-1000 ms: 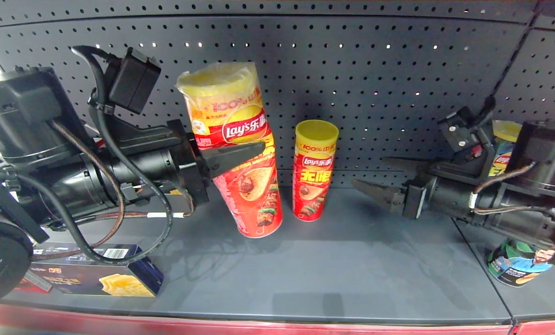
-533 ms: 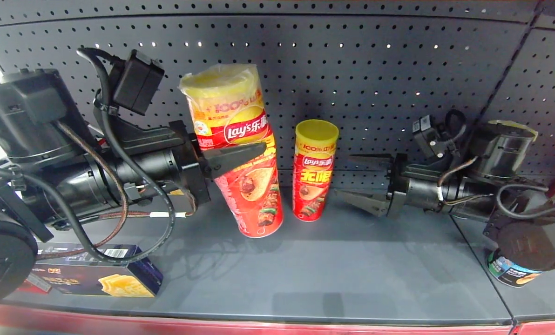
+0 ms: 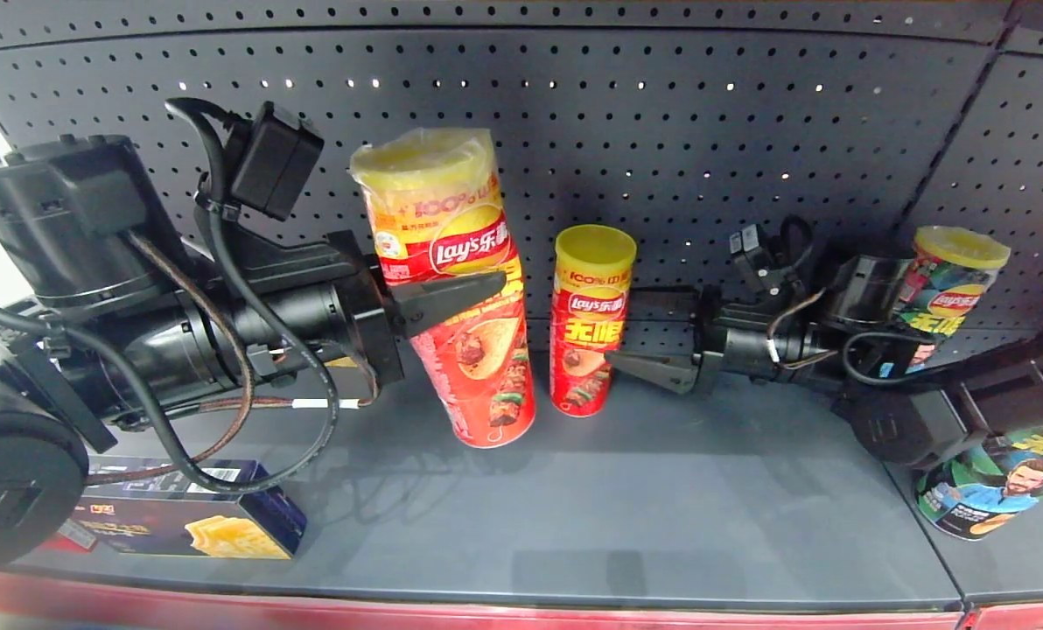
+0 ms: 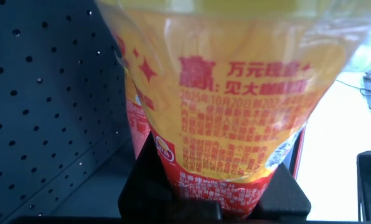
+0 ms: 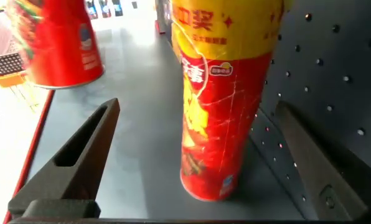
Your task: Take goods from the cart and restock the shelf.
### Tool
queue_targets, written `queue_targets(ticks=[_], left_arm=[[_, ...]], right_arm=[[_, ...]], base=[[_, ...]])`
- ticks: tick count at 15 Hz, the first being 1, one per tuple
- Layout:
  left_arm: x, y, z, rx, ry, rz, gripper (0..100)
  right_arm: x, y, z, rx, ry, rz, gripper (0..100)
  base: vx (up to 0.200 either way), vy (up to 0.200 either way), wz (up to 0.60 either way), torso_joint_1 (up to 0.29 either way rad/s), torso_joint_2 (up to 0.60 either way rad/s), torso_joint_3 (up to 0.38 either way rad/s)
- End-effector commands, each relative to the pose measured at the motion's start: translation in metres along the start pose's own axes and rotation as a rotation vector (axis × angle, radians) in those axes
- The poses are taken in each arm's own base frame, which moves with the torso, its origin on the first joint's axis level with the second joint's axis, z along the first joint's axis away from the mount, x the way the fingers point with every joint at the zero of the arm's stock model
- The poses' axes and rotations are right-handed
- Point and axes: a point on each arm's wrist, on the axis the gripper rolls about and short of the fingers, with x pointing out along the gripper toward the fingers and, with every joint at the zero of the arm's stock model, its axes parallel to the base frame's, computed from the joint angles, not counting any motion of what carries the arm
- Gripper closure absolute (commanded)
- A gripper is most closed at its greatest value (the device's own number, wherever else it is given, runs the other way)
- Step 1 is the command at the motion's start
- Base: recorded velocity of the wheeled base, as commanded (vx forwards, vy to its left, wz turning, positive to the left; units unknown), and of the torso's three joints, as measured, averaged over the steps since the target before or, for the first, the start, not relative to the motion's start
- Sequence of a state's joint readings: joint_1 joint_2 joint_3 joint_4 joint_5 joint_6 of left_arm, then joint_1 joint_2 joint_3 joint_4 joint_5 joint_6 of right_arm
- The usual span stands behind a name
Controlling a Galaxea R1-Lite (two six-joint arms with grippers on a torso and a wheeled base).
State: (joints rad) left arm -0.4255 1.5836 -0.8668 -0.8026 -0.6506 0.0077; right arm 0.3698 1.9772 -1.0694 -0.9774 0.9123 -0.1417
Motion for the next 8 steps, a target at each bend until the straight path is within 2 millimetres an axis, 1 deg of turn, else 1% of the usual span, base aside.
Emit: queue_targets(ticks=[1,5,8], left_arm=[[0.001,0.001,-0.002,-0.004,0.005,-0.004,100],[0.002,0.002,-0.002,-0.002,0.002,-0.013,100],[0.0,0.005,-0.001,0.0,0.002,0.002,100]], right_arm=[[0.014,-0.005,-0.015,0.019,0.009,0.02,0],[0.028,-0.008,-0.028,0.029,0.013,0.038,0],[0.034,-0.013,-0.037,0.034,0.017,0.038,0]], base=[[0.0,0.0,0.0,0.0,0.0,0.0],[0.0,0.0,0.0,0.0,0.0,0.0],[0.0,0.0,0.0,0.0,0.0,0.0]])
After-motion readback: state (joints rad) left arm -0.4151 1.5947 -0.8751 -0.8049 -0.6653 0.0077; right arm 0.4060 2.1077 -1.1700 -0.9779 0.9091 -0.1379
